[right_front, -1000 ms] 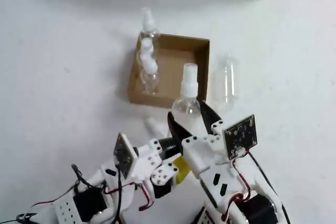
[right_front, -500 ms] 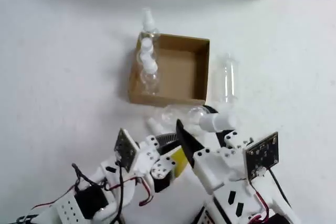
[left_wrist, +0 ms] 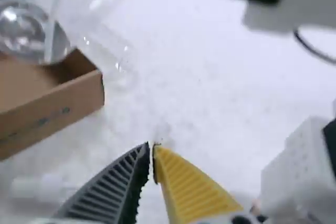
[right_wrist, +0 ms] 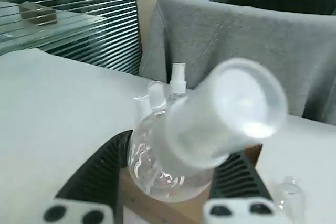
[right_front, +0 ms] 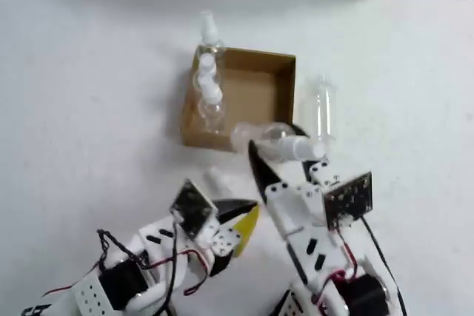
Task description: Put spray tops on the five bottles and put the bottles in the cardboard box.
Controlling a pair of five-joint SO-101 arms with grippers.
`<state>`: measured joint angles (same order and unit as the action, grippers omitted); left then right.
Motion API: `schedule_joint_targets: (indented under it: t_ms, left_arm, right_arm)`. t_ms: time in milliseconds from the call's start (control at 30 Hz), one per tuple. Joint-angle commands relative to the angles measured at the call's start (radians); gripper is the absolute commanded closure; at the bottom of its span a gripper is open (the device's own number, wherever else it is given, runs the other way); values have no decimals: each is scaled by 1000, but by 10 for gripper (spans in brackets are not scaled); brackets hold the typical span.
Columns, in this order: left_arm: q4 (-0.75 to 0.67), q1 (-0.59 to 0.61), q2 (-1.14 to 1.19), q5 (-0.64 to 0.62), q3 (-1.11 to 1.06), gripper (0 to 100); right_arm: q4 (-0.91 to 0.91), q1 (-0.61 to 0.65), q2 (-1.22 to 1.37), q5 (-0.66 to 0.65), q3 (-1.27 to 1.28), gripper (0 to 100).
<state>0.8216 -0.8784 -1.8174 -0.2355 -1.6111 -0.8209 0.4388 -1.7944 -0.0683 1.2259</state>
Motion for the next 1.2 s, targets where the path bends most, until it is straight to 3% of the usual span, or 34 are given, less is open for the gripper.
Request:
schedule_joint_targets:
  t_ms: [0,367,533,700,1167]
  left_arm:
    - [186,101,-13,143,74,976]
    - [203,707,-13,167,48,974]
    - [68,869,-13,167,-71,973]
    - [43,935,-13,167,-81,973]
    - [43,935,-12,167,-81,974]
  right_arm:
    - [116,-54,67,-44,25,984]
    - [452,-88,446,-44,32,984]
    - [627,-142,647,-44,29,984]
    - [809,-177,854,-52,17,984]
    - [980,-211,1446,-46,-311,984]
